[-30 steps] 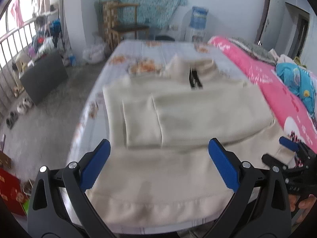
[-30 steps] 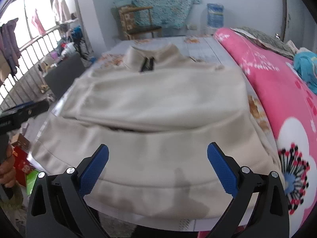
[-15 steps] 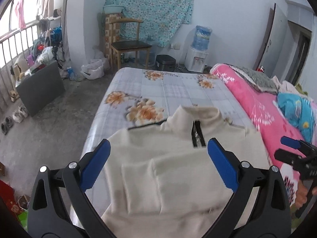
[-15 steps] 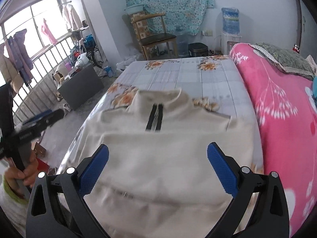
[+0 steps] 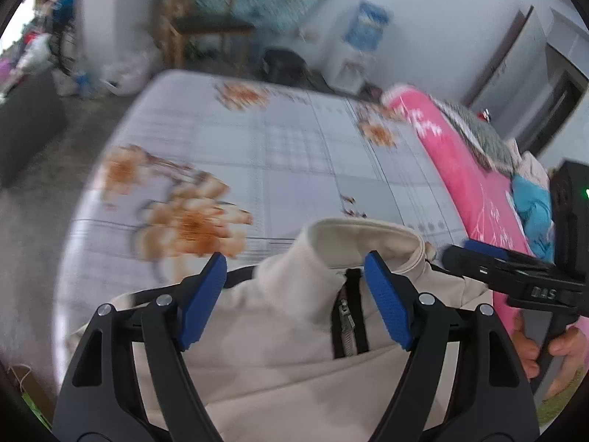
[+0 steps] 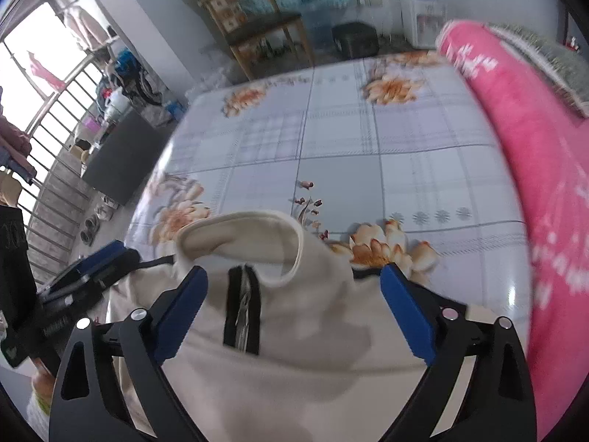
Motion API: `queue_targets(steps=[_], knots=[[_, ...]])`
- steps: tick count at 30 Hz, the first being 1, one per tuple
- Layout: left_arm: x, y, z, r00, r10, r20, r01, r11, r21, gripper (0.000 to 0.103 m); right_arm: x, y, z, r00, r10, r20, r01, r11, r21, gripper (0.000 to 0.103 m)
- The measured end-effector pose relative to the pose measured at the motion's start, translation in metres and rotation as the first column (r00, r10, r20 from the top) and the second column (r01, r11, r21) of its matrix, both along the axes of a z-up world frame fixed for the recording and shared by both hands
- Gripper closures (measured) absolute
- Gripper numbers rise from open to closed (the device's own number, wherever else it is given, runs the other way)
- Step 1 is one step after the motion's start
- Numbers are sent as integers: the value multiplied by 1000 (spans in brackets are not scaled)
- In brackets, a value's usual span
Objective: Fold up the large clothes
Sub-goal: 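Move both grippers to the jacket collar and close them on it, then lift the collar with both grippers and fold it over toward the hem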
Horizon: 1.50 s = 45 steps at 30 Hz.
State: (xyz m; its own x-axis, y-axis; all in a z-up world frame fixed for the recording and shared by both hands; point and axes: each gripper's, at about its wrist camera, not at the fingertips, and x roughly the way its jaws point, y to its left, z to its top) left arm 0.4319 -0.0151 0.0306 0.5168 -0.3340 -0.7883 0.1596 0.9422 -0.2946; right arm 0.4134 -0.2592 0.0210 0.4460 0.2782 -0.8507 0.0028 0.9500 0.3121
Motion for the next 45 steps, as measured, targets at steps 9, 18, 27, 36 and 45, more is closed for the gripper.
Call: queue_targets(steps=[9, 18, 27, 36, 45], knots=[[35, -41, -46, 999, -34, -16, 36, 985, 170, 45, 37, 6, -51, 997, 13, -82, -18, 998, -67, 32], [10, -43, -29, 996, -84, 26, 76, 970, 229, 92, 12, -7, -41, 998, 25, -53, -29, 997, -67, 78], [-68, -46, 10, 973, -200, 113, 161, 944, 287, 95, -58, 8, 1, 992, 113, 50, -104, 982, -159, 90], [-135, -41, -17, 965, -254, 69, 221, 924, 313, 92, -135, 28, -11, 968, 237, 86, -198, 926, -321, 87], [-171, -19, -30, 955, -294, 38, 276, 928, 250, 66, -178, 18, -12, 951, 300, 70, -258, 900, -350, 57]])
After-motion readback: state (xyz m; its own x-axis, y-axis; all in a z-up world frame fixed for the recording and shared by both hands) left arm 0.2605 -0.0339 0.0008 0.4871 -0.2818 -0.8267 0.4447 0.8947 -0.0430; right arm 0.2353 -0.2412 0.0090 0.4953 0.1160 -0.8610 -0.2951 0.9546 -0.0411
